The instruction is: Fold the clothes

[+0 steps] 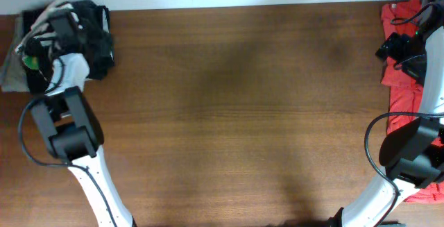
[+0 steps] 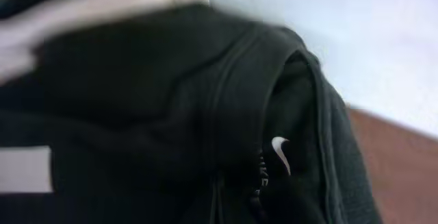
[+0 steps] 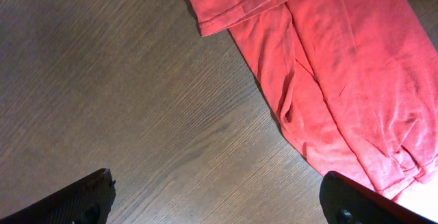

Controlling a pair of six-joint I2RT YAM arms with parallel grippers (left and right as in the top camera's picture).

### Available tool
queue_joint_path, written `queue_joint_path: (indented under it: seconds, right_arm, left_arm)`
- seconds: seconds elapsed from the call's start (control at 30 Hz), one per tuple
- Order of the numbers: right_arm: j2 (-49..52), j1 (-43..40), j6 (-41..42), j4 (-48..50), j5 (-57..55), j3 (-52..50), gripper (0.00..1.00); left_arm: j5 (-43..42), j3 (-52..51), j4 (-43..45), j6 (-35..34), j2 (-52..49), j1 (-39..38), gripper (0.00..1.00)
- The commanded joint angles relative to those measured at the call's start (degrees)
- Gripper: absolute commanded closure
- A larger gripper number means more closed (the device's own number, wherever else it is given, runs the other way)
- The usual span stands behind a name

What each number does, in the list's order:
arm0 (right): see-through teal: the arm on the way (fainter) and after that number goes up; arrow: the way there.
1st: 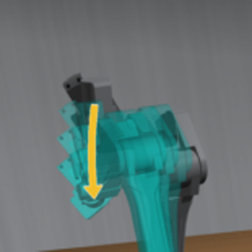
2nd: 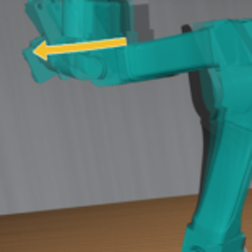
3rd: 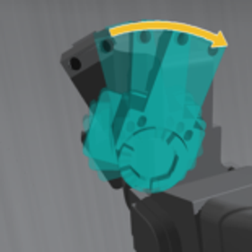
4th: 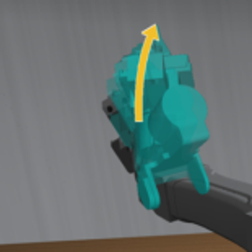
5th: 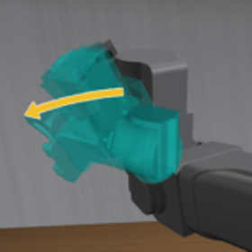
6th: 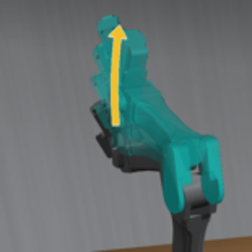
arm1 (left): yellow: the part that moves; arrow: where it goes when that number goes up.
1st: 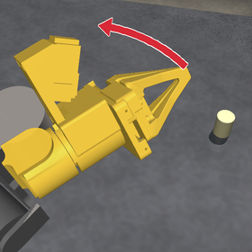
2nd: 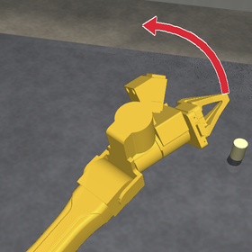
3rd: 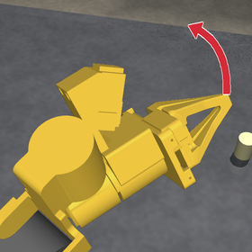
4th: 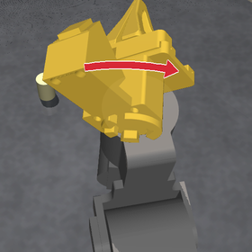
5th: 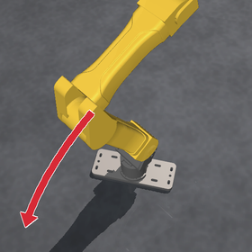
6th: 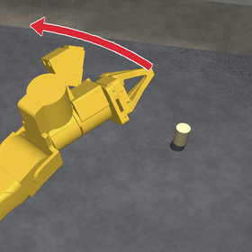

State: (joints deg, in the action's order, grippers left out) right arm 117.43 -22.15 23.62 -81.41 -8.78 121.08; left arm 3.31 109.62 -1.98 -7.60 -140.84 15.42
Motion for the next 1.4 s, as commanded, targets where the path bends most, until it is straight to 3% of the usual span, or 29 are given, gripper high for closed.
queue_joint_path:
  seconds: [0.0,0.17,0.27,0.37,0.4,0.43,0.47,0.57,0.63,0.83,0.9,0.97,1.03,1.2,1.37]
  right_arm:
    - [-0.7,0.0,0.3,0.0,-0.7,0.6,0.01]
    - [-0.7,0.0,0.3,0.0,-0.7,0.6,0.01]
    - [-0.7,0.0,0.3,0.0,-0.7,0.6,0.01]
    - [-0.7,0.0,0.3,0.0,-0.7,0.6,0.01]
    - [-0.7,0.0,0.3,0.0,-0.7,0.6,0.01]
    - [-0.7,0.0,0.3,0.0,-0.7,0.6,0.01]
    - [-0.7,0.0,0.3,0.0,-0.7,0.6,0.02]
    - [-0.7,0.0,0.3,0.0,-0.7,0.6,0.01]
    - [-0.7,0.0,0.3,0.0,-0.7,0.6,0.01]
    - [-0.7,0.0,0.9,5.3,-0.7,0.6,0.01]
    - [-0.7,0.0,0.9,7.0,4.7,0.6,0.01]
    - [-1.6,-0.1,0.9,5.4,16.1,1.1,0.01]
    - [-3.5,0.0,0.9,5.3,19.5,1.9,0.01]
    - [-18.9,2.5,-4.0,1.0,22.1,2.2,0.01]
    - [-33.0,12.2,-4.1,-2.0,23.4,2.2,0.01]
  left_arm:
    - [-0.5,0.4,-1.8,-0.7,-1.1,-1.0,0.99]
    - [-0.2,0.5,-4.8,-0.5,10.4,-1.0,0.93]
    - [4.3,0.5,-8.3,-0.5,17.9,-0.9,0.93]
    - [7.8,0.5,-9.0,-0.5,19.0,0.3,0.91]
    - [8.0,0.5,-10.4,-0.5,18.9,1.1,0.82]
    - [8.1,0.5,-13.1,-0.5,19.1,2.0,0.44]
    - [8.1,0.5,-14.9,-0.5,19.4,2.3,0.44]
    - [8.1,0.5,-22.3,-0.5,22.9,2.5,0.26]
    - [7.8,0.5,-29.6,-0.5,29.0,1.7,0.01]
    - [-11.0,0.5,-47.4,-0.5,49.0,0.7,0.01]
    - [-16.3,0.5,-51.6,-0.5,53.2,0.7,0.01]
    - [-17.1,0.5,-55.3,-0.5,56.1,0.7,0.01]
    - [-17.1,0.5,-57.5,-0.5,56.8,0.7,0.01]
    - [-17.1,0.5,-60.9,-0.5,56.8,0.7,0.01]
    - [-17.1,0.5,-61.1,-0.5,56.8,0.7,0.01]
